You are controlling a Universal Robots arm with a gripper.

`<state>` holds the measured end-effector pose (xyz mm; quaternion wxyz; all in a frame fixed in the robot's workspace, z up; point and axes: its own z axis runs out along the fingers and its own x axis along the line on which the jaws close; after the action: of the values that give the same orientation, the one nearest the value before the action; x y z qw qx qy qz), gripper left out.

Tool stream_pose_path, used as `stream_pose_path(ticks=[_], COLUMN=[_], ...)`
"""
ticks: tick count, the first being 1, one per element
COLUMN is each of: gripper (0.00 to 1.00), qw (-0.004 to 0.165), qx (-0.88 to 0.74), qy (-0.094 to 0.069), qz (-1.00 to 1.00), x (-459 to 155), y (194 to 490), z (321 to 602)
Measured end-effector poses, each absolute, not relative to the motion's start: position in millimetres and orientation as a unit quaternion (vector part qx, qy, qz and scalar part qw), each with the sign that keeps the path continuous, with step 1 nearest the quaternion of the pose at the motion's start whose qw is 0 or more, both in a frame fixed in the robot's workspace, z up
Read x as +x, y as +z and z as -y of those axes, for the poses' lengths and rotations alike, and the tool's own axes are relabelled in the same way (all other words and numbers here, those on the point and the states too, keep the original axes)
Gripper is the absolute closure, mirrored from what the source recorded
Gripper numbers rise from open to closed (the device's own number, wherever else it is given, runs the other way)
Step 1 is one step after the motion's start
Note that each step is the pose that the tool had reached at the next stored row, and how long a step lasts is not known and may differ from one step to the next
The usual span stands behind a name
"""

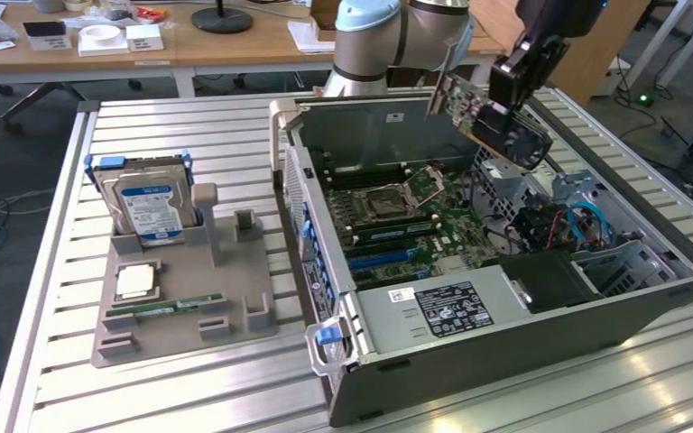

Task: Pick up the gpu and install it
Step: 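Insert the gpu into the slot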

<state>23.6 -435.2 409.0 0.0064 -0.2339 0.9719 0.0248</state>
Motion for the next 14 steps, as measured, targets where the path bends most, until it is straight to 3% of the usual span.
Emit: stream_pose_path(ticks=[14], gripper=[0.73], qw=[0.004], qx=[-0.323], qy=[0.025], qz=[-0.946], x=[23.6], y=[405.7], z=[435.2])
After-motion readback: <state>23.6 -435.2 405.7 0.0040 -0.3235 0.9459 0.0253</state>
